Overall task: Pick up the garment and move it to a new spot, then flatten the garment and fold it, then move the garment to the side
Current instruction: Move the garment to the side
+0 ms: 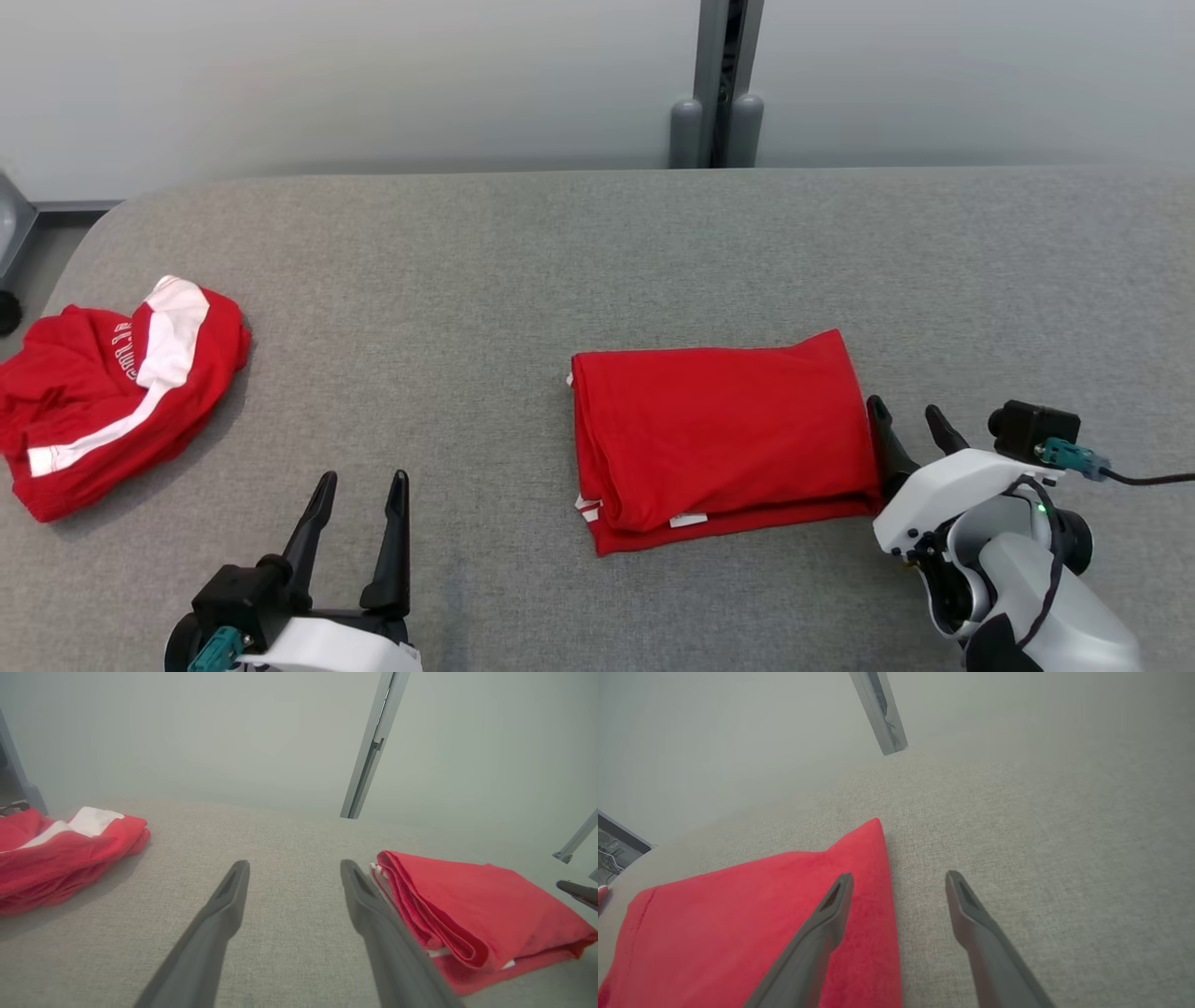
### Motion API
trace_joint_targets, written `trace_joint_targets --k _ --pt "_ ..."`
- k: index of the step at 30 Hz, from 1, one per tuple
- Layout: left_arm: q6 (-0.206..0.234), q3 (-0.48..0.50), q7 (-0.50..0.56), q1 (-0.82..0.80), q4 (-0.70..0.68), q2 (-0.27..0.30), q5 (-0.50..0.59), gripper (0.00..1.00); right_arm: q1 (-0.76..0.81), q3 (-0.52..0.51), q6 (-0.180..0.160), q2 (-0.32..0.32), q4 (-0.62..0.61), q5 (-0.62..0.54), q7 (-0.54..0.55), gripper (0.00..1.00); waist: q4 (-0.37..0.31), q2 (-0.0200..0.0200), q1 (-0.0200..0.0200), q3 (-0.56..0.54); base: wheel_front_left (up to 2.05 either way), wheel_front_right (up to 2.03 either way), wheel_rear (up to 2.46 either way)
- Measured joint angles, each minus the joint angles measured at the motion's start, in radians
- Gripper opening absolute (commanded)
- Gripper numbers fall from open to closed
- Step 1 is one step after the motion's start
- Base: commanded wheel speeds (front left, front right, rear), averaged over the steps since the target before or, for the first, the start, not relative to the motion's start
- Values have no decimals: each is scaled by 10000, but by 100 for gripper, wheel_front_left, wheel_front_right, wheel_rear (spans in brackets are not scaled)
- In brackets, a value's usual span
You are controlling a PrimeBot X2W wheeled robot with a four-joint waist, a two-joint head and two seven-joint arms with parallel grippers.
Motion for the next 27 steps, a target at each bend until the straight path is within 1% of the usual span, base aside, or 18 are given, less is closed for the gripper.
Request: trace_joint_targets --k 7,14,15,16,17,22,27 --pt "-90 19 0 -164 100 2 54 100 -319 798 0 92 1020 326 121 100 230 0 0 216 0 0 0" --pt "-117 -27 0 -190 167 0 123 100 -380 1289 0 165 1488 871 251 100 298 0 0 181 0 0 0" --pt "-117 -33 0 -190 173 2 125 100 -380 1394 0 167 1496 951 261 74 299 0 0 167 0 0 0" --pt "-117 -42 0 -191 180 2 127 100 -380 1476 0 167 1494 1007 259 33 300 0 0 151 0 0 0" --pt "-117 -48 0 -194 182 0 128 100 -380 1544 0 163 1496 1035 251 0 301 0 0 134 0 0 0" --pt "-115 -84 0 -194 180 2 136 100 -436 2021 2 -13 1444 1078 104 0 301 0 0 45 0 0 0" --pt "-81 -104 0 -174 159 2 115 100 -808 2127 2 -399 988 512 -15 0 252 0 0 12 0 0 0"
